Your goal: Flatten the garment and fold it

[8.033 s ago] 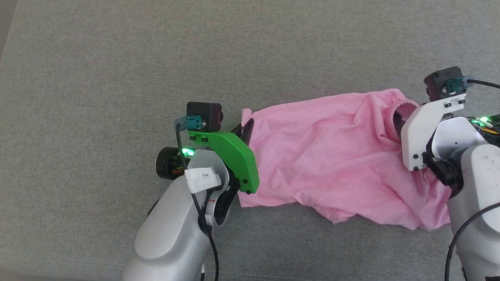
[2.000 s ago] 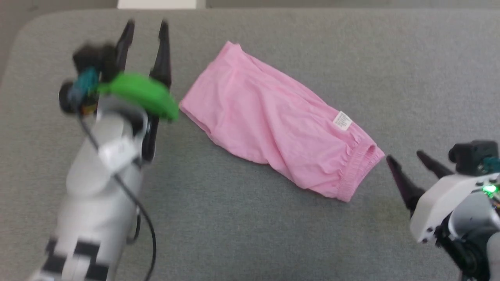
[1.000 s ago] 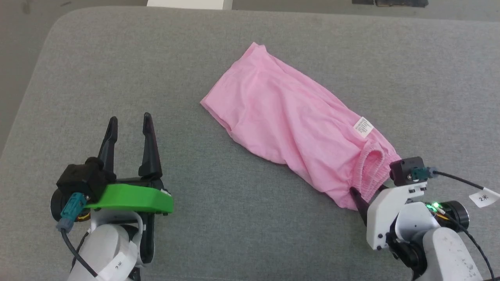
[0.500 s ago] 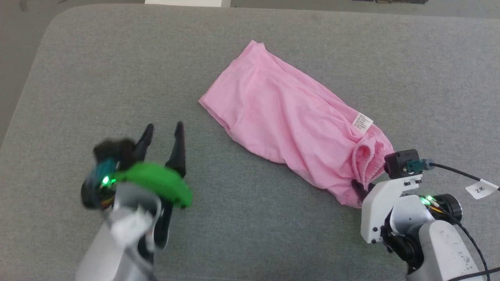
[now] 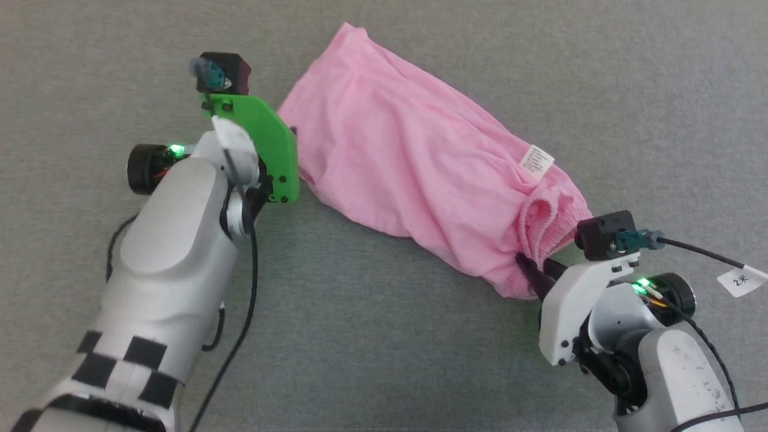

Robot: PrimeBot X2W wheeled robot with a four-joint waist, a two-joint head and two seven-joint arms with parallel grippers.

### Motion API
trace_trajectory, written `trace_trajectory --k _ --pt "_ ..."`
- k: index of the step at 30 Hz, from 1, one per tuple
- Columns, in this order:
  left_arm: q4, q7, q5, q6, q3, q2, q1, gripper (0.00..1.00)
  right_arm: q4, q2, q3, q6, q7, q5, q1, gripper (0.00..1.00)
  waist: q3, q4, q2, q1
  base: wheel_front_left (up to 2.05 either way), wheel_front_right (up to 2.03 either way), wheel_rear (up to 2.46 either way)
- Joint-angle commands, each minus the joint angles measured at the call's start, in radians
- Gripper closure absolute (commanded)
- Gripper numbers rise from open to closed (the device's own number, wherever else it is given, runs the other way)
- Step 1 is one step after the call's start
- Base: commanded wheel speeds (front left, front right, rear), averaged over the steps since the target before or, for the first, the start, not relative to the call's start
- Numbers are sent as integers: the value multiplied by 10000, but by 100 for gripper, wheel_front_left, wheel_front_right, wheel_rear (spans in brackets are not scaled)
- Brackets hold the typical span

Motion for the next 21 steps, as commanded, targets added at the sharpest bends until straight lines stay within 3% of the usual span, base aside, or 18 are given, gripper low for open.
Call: trace_trajectory --k 1,6,7,8,13,21 --pt "310 318 243 32 -141 40 -285 0 -27 18 69 -15 77 33 -153 100 308 -312 0 0 0 0 0" --pt "1127 1307 377 267 -438 -18 -554 0 -259 18 69 -15 126 -17 -149 100 395 -401 0 0 0 0 0" --pt "1201 1430 343 255 -461 -48 -547 28 -291 18 53 -15 125 -27 -144 100 395 -395 0 0 0 0 0" --pt "1242 1491 289 229 -466 -94 -542 100 -330 18 24 -15 128 -35 -133 100 391 -368 0 0 0 0 0" --pt "1287 1556 -56 59 -389 -338 -437 100 -444 18 -137 -15 142 -108 -63 100 225 -117 0 0 0 0 0" --pt "749 734 -790 -262 205 -443 -193 100 -507 -161 -602 -15 415 -58 -158 100 -487 412 0 0 0 0 0"
